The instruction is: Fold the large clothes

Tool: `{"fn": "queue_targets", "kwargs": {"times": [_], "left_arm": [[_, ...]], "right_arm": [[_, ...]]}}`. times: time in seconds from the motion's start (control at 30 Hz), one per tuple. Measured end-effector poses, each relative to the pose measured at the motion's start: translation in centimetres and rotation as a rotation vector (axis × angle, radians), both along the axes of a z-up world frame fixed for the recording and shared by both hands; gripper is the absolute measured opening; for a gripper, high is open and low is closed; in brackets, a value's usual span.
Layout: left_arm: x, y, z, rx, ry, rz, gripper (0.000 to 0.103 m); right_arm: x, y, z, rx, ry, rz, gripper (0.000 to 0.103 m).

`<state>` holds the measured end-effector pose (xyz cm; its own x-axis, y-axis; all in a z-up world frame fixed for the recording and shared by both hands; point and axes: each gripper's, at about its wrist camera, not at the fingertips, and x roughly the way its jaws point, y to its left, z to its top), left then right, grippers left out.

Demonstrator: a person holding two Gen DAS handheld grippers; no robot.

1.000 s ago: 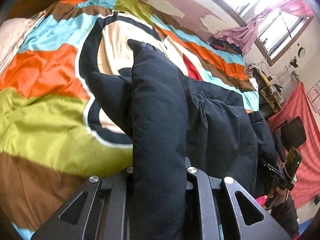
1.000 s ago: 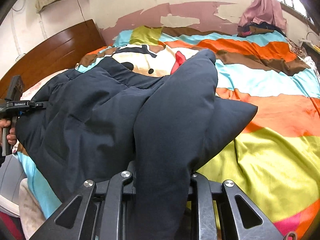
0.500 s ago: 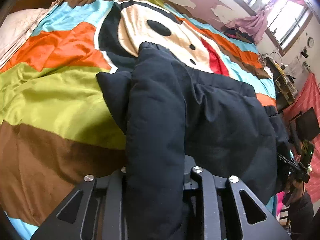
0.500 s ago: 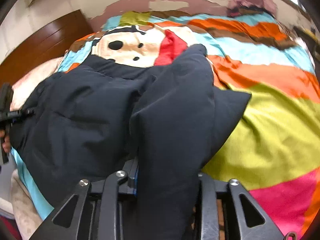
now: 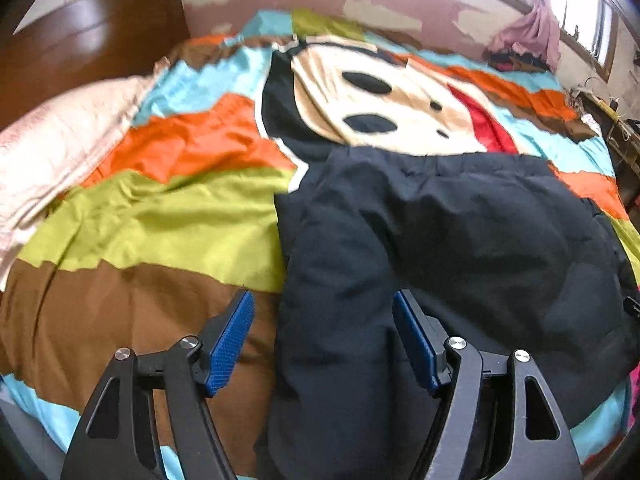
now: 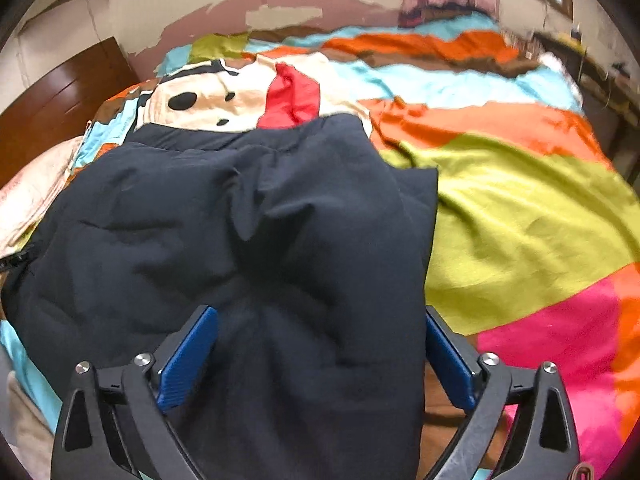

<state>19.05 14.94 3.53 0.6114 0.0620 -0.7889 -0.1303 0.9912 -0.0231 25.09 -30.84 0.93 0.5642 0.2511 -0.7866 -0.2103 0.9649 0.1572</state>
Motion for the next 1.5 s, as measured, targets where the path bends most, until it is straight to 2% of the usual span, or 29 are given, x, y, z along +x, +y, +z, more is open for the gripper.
{"fn": "queue_targets", "kwargs": {"times": [0.23,0.37,0.57,0.73,0.77,0.8,0.83,0.9,1.0,1.13,1.33,1.43,1.5], "left_arm": [[-3.2,-2.1,1.4,-0.025,-0.117,0.0,0.066],[-5.3,-3.9,2.9,-0.066,-0.196,-0.027,0.066],[-8.3,-7.2,5.1,-0.026,-0.301,-0.033,0.066],[-10.4,-8.6,5.7,-0.111,-0.345,-0.133,0.07],[-10.8,-9.0,5.8,-0.107,-0.354,-0.143,0.074],[-11.2,-9.2,5.9,-0.1,-0.363,-0.146,0.087],[-11.9,-9.6,6.3,-0.081,-0.394,-0.143,0.093],[-13.0,-10.3,6.7,-0.056,-0.438,-0.147,0.093],[-14.1,-11.1,7.0,-0.031,-0.457,-0.152,0.094],[-15.3,-11.3,7.0,-0.05,-0.469,-0.164,0.094],[-17.3,-11.3,7.2,-0.11,-0.478,-0.166,0.094],[-18.2,-11.7,7.5,-0.085,-0.495,-0.155,0.101],[-18.7,-12.0,7.7,-0.066,-0.499,-0.154,0.101]], "right_arm": [[-3.1,0.8,2.6,-0.023,-0.179,-0.01,0.103],[-5.3,1.4,4.1,-0.035,-0.277,-0.019,0.103],[-8.1,1.9,5.7,0.001,-0.352,-0.038,0.103],[-10.8,2.7,6.8,0.053,-0.399,0.003,0.103],[-11.4,3.0,7.0,0.05,-0.409,0.006,0.103],[-11.9,3.2,7.1,0.048,-0.417,0.008,0.103],[-12.5,3.5,7.2,0.046,-0.426,0.012,0.103],[-13.6,4.1,7.4,0.051,-0.439,0.021,0.103],[-14.8,4.7,7.6,0.072,-0.436,0.024,0.103],[-16.4,4.6,7.9,0.112,-0.442,-0.009,0.103],[-18.5,4.6,8.7,0.12,-0.468,-0.039,0.103],[-19.3,4.8,8.9,0.126,-0.47,-0.036,0.103],[-19.9,5.0,9.0,0.137,-0.468,-0.034,0.103]]}}
